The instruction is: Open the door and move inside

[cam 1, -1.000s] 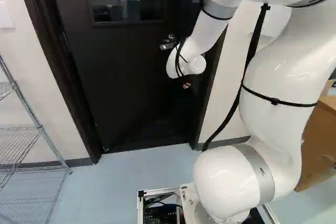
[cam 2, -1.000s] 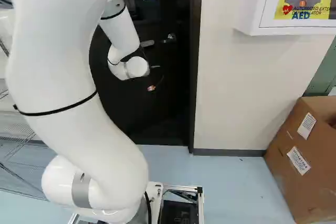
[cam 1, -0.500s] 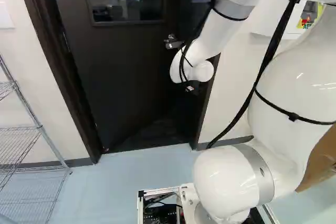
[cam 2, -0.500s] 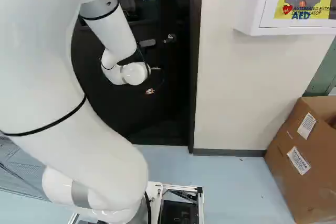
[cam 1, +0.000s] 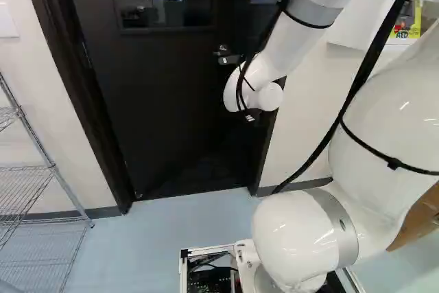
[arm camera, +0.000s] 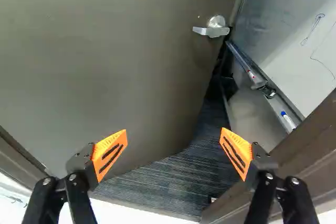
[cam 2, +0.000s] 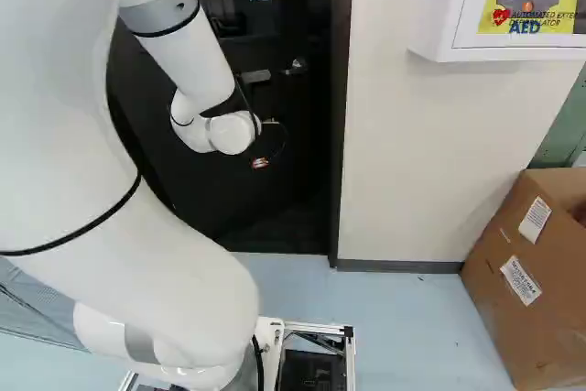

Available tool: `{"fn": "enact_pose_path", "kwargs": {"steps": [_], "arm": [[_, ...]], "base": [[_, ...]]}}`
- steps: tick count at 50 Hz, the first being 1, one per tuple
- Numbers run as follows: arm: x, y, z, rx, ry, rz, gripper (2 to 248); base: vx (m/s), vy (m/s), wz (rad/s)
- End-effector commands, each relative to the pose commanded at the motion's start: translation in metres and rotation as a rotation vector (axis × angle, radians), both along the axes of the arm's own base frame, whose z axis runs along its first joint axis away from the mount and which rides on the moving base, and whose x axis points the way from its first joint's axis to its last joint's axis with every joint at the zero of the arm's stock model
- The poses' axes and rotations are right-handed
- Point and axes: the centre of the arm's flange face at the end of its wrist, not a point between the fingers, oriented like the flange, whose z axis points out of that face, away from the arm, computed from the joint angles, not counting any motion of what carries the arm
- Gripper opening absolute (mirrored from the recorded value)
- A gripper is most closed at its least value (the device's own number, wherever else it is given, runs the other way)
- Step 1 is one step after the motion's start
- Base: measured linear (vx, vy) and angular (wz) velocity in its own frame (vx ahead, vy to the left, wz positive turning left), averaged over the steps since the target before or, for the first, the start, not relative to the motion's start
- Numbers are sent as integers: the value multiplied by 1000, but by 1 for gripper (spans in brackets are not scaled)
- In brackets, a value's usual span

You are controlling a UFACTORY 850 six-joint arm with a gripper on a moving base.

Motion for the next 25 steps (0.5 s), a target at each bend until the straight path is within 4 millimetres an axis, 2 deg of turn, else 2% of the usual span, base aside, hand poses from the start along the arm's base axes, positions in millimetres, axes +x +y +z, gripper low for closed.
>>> {"fn": "enact_pose_path", "kwargs": {"steps": [25], "arm": [[0, 0, 0, 134, 21, -43, 247]], "base": [[0, 0, 0]]}}
